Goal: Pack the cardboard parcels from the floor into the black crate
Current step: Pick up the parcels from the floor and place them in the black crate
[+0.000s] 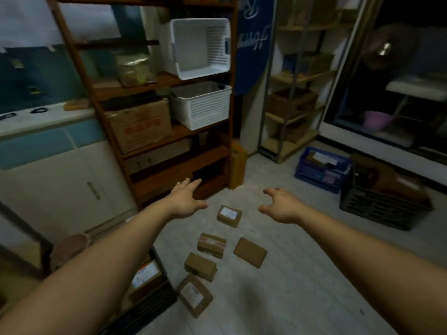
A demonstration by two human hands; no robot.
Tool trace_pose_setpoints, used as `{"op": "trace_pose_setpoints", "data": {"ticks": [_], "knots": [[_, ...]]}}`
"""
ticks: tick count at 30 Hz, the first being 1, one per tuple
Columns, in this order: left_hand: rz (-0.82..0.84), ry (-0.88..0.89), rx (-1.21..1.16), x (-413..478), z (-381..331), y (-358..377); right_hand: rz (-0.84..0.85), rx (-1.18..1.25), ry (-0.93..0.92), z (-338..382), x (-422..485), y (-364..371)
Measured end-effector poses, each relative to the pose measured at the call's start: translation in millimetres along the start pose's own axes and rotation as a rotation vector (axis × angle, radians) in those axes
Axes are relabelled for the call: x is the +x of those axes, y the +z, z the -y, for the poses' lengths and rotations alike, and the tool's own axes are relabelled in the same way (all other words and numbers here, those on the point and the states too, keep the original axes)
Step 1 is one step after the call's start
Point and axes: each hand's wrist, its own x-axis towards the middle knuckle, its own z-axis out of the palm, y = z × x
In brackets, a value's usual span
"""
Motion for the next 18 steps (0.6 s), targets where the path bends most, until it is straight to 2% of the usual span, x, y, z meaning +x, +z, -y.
{"op": "trace_pose_setpoints", "data": {"ticks": [3,7,12,18], "knots": [[0.052,-0.002,-0.038,25,-35,26,0.000,0.020,0.045,-54,13,-19],[0.089,-0.052,-0.105,57,-52,45,0.022,0.056,0.073,-93,45,-31],[0.106,-0.100,-0.189,109,-53,48,0.079,0.064,0.049,-105,111,-34],[0.072,-0.187,-0.291,225,-43,41,0.157,0.020,0.015,-109,227,-41]]}}
